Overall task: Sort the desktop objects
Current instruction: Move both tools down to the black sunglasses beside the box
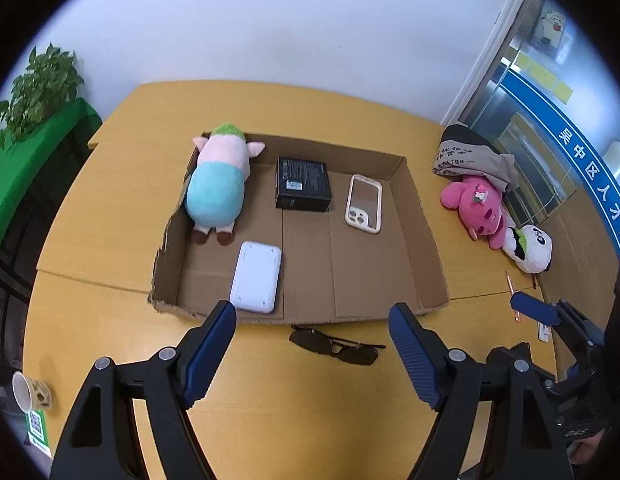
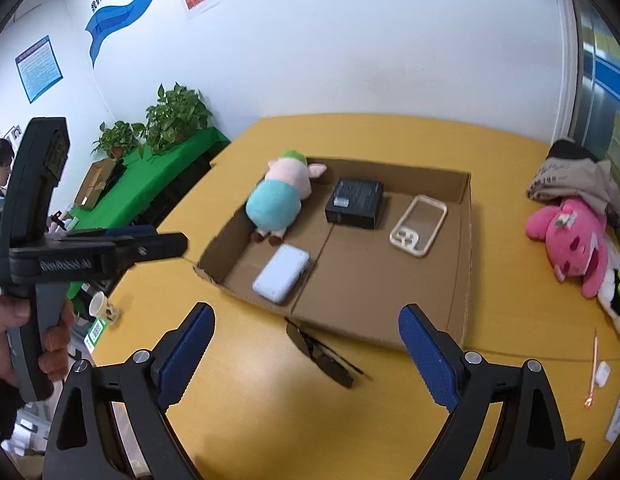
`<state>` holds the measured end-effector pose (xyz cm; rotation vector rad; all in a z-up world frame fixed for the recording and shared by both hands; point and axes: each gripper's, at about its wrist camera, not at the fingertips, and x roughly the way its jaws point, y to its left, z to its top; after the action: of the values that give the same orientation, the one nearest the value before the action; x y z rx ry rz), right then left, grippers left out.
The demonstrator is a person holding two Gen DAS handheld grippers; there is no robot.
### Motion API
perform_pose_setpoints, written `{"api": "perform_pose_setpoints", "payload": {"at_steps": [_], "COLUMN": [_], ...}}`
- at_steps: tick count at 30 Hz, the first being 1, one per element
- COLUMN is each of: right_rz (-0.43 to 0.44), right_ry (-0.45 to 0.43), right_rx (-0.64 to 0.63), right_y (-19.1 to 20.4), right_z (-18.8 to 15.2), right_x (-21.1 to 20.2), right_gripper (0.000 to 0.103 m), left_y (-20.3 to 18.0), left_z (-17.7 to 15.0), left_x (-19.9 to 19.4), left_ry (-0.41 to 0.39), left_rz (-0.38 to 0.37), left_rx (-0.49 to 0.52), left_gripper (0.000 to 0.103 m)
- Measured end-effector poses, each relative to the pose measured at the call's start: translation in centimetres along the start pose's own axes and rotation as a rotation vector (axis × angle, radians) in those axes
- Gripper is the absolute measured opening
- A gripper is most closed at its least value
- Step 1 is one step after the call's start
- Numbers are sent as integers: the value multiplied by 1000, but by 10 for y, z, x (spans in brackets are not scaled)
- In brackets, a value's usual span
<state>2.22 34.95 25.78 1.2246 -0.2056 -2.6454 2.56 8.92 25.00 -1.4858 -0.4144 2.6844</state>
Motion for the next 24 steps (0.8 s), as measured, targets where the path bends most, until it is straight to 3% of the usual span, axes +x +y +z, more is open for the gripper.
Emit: {"api": "perform_pose_setpoints", "payload": {"at_steps": [8, 16, 21, 24], "right_rz": [-22, 23, 68, 67], "right_ry": [296, 310, 340, 384], "right_rx": [-89, -304, -299, -311], "right_y": [-28, -12, -17, -17], "right_z": [-91, -96, -84, -88], "right_x": [81, 138, 174, 195], "right_gripper": [96, 95, 94, 88], "left_y": [29, 48, 61, 67], "left_z": [-39, -57, -64, -68], "left_x": [39, 74, 104, 125], "left_ry": [129, 212, 267, 305], "left_rz": [-54, -40, -70, -84], "left_rx": [-155, -164, -177, -193], "left_gripper": [79, 79, 79, 79]}}
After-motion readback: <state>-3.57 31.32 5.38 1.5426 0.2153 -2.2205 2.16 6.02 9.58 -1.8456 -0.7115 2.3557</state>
